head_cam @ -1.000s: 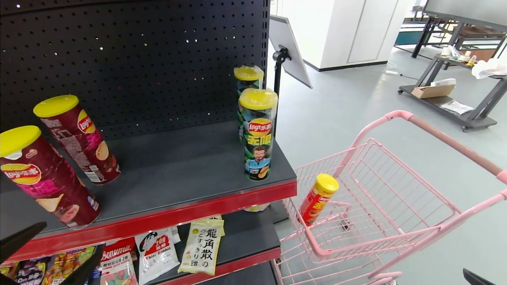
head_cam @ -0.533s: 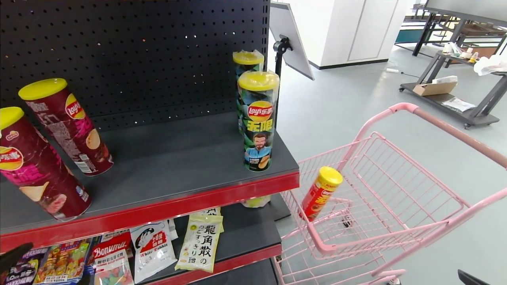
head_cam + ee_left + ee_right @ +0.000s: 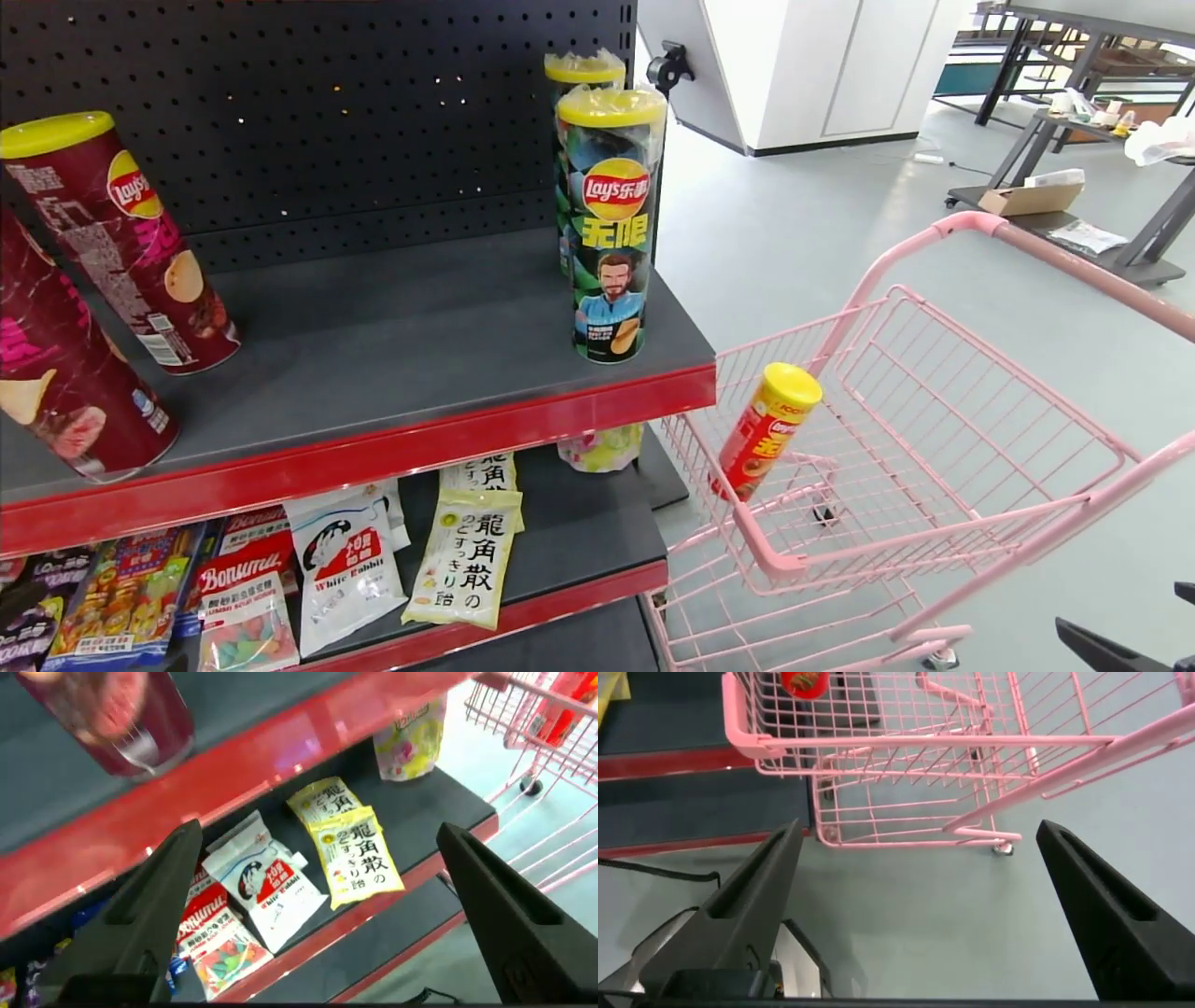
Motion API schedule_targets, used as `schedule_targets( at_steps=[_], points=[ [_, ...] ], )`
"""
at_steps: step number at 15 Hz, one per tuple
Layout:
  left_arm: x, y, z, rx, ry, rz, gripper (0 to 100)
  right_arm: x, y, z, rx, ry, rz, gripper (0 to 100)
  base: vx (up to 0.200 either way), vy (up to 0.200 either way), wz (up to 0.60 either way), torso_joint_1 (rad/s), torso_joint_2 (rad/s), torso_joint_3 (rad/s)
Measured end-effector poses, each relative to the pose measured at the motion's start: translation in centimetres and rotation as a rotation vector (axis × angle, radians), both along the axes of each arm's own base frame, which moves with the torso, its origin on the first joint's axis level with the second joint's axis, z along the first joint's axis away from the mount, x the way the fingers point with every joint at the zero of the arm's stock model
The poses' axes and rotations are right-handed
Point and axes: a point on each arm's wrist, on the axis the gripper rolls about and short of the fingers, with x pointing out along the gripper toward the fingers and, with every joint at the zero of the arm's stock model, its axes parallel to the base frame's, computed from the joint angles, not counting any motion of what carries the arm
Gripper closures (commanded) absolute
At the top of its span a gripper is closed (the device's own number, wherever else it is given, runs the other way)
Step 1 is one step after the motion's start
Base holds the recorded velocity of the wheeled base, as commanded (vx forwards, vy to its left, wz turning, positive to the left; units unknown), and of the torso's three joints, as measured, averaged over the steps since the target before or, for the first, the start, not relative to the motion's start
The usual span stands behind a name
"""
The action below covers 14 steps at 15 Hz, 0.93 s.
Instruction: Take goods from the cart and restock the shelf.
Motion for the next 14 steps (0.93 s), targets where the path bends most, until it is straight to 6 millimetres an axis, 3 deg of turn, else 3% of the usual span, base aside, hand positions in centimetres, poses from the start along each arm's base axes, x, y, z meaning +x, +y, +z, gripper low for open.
schedule_targets(
  at_steps=[4, 8, 11, 14],
  points=[
    [-0.1, 0.0, 0.1, -0.003, -0.011, 0.002, 0, 2.4, 0.2, 0.1, 0.021, 0.016, -0.009, 0, 0.0, 0.0, 0.0, -0.028, 0.09, 0.06],
    [-0.6, 0.2, -0.2, -0.026, -0.017, 0.021, 0, 8.2, 1.0, -0.4, 0.136, -0.029, -0.044, 0, 0.0, 0.0, 0.0, 0.0, 0.0, 0.0],
    [-1.2, 0.4, -0.3, -0.061, -0.003, 0.023, 0, 12.5, 2.9, -0.9, 0.195, -0.05, -0.002, 0, 0.0, 0.0, 0.0, 0.0, 0.0, 0.0],
    [-1.3, 0.4, -0.1, -0.069, 0.005, 0.016, 0, 15.1, 4.0, -2.5, 0.185, 0.01, 0.044, 0, 0.0, 0.0, 0.0, 0.0, 0.0, 0.0]
  ],
)
